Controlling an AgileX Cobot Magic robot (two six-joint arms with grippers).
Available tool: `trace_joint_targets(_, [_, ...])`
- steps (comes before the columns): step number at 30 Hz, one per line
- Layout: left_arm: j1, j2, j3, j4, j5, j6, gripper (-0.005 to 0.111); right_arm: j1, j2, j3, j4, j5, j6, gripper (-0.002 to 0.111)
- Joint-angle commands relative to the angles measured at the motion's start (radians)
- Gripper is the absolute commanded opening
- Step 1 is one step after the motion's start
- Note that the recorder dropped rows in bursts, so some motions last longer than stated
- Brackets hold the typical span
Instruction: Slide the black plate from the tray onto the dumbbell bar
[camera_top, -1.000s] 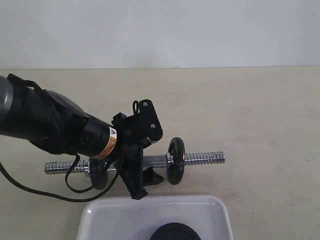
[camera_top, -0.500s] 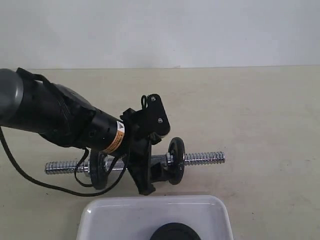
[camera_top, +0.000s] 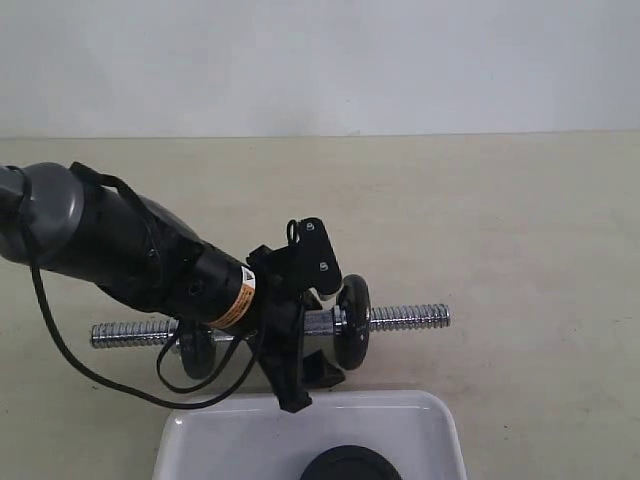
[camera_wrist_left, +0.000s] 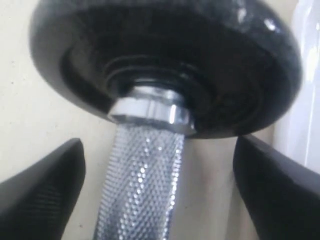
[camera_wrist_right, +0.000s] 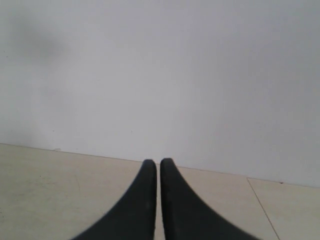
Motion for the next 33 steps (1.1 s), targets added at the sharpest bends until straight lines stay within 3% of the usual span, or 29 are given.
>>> trace_joint_targets(1, [-0.005,0.022,0.003,0.009,0.041,0.003,0.075,0.0,-0.005,-0.005,-0.009,-0.014,-0.005,0.001])
trace_joint_targets(12, [-0.005,0.022,0.003,0.009,0.095,0.003,0.071,0.0,-0.005,-0.005,-0.009,-0.029,-0.016,0.001])
trace_joint_targets(31, [-0.003,0.022,0.003,0.009,0.09,0.005,0.006,0.0,-0.005,-0.005,-0.014,-0.035,-0.021,0.001])
trace_joint_targets(33, [-0.003,0.022,0.003,0.009,0.09,0.005,0.004,0.0,-0.005,-0.005,-0.014,-0.035,-0.021,0.001])
